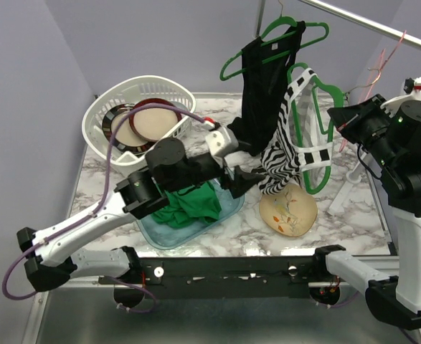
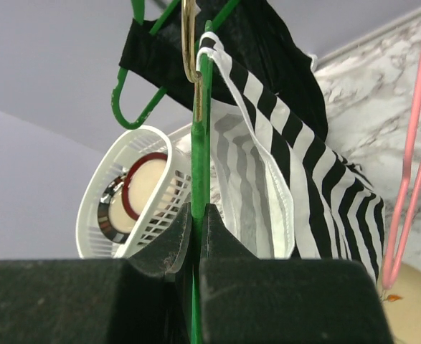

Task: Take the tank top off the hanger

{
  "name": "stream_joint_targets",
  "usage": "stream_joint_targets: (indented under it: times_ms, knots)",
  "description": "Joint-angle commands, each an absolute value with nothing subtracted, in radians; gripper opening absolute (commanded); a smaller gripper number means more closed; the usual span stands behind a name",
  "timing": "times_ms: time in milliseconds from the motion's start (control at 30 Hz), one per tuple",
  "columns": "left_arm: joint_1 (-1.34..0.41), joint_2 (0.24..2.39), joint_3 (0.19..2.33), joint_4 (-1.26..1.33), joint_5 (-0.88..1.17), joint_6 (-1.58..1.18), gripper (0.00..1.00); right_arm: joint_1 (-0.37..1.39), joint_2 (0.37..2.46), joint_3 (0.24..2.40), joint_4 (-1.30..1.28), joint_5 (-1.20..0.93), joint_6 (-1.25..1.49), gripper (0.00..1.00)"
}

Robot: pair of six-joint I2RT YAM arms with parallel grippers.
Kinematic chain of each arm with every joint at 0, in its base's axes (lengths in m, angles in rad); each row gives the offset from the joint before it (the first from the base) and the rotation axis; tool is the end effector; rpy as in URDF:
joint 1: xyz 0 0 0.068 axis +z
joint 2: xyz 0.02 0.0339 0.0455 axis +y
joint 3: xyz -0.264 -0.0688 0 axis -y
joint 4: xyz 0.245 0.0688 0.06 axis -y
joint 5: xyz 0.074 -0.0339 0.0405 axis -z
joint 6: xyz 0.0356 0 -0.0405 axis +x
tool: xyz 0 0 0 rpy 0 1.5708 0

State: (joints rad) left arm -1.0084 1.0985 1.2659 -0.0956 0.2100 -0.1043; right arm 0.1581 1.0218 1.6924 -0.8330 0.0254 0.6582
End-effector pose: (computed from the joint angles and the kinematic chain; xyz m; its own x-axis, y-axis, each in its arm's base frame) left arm 0.1217 -0.2070 0.4564 -0.0596 -0.0963 -0.9936 0.9371 0.3374 -0.0890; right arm 0.1434 0.0219 0.5202 -0.2075 0.5861 -0.7832 -0.0073 0.7997 0.6004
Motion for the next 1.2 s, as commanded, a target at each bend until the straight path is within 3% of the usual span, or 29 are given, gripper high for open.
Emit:
stream_joint_targets:
  times_ms: [0,233,433,567,667,767,800,867,967,1167]
  knots:
    - [-1.149,1.230,1.313,-0.015,0.046,-0.028,0.99,0.164,0.966,1.651,-0.807,0.061,0.822,0.01]
    - [-1.258,1.460,1.483,-0.040,-0.221,0.064,0.99,0.164,0.934,1.637,-0.792,0.041,0.870,0.01]
    - [-1.296,1.525,1.490,0.029,-0.227,0.109,0.99,0.166,0.923,1.603,-0.775,0.032,0.880,0.01]
    - [-1.302,1.539,1.480,0.038,-0.253,0.113,0.93,0.166,0.920,1.600,-0.770,0.037,0.884,0.01]
    - [-1.307,1.531,1.468,0.034,-0.255,0.124,0.83,0.164,0.917,1.594,-0.764,0.055,0.877,0.01]
    - [-1.315,1.511,1.451,0.029,-0.253,0.127,0.55,0.166,0.919,1.583,-0.744,0.061,0.856,0.01]
    - [-1.316,1.503,1.436,0.029,-0.264,0.127,0.41,0.166,0.920,1.575,-0.732,0.064,0.853,0.01]
    - [-1.327,1.482,1.421,0.019,-0.285,0.130,0.30,0.166,0.914,1.566,-0.720,0.107,0.844,0.01]
    - [-1.331,1.448,1.393,-0.018,-0.290,0.121,0.03,0.164,0.902,1.536,-0.669,0.178,0.819,0.01]
    - [-1.339,1.355,1.310,-0.018,-0.272,0.084,0.00,0.166,0.907,1.499,-0.589,0.264,0.795,0.01]
